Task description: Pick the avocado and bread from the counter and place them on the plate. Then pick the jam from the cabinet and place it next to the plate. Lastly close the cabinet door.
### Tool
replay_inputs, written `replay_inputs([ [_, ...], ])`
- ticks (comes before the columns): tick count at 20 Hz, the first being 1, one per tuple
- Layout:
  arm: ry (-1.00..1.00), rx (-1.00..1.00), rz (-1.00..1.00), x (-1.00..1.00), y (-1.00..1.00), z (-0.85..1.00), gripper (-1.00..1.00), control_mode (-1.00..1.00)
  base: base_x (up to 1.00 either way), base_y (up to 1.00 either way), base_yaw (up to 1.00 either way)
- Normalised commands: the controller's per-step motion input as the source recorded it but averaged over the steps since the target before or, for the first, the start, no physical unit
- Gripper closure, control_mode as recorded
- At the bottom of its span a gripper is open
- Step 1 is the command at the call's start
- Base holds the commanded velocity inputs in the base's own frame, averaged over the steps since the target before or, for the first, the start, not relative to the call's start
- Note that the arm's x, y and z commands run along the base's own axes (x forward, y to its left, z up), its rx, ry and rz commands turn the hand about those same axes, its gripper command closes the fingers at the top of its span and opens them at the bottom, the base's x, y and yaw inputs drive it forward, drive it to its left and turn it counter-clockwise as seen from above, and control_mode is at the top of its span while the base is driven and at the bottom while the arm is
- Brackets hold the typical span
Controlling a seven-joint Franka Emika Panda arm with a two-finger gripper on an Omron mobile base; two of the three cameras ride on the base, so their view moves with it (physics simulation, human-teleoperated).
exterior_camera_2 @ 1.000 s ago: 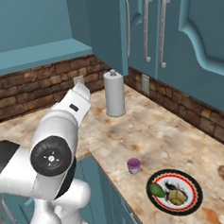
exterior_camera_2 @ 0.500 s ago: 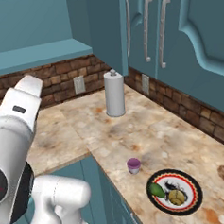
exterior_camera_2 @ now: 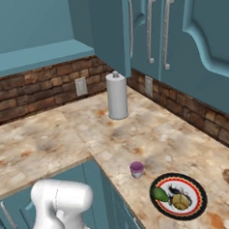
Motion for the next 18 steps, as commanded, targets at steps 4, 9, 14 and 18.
replay_inputs([
  [4, -0.14, -0.22, 0.0, -0.15, 0.76, -0.09, -1.0, -1.0, 0.0, 0.0, 0.0],
  [9, -0.11, -0.23, 0.0, -0.12, 0.84, -0.16, -1.0, -1.0, 0.0, 0.0, 0.0],
  [14, -0.04, -0.22, 0.0, -0.04, 0.88, -0.27, -1.0, -1.0, 0.0, 0.0, 0.0],
  [18, 0.0, -0.18, 0.0, 0.0, 0.86, -0.29, -1.0, -1.0, 0.0, 0.0, 0.0],
])
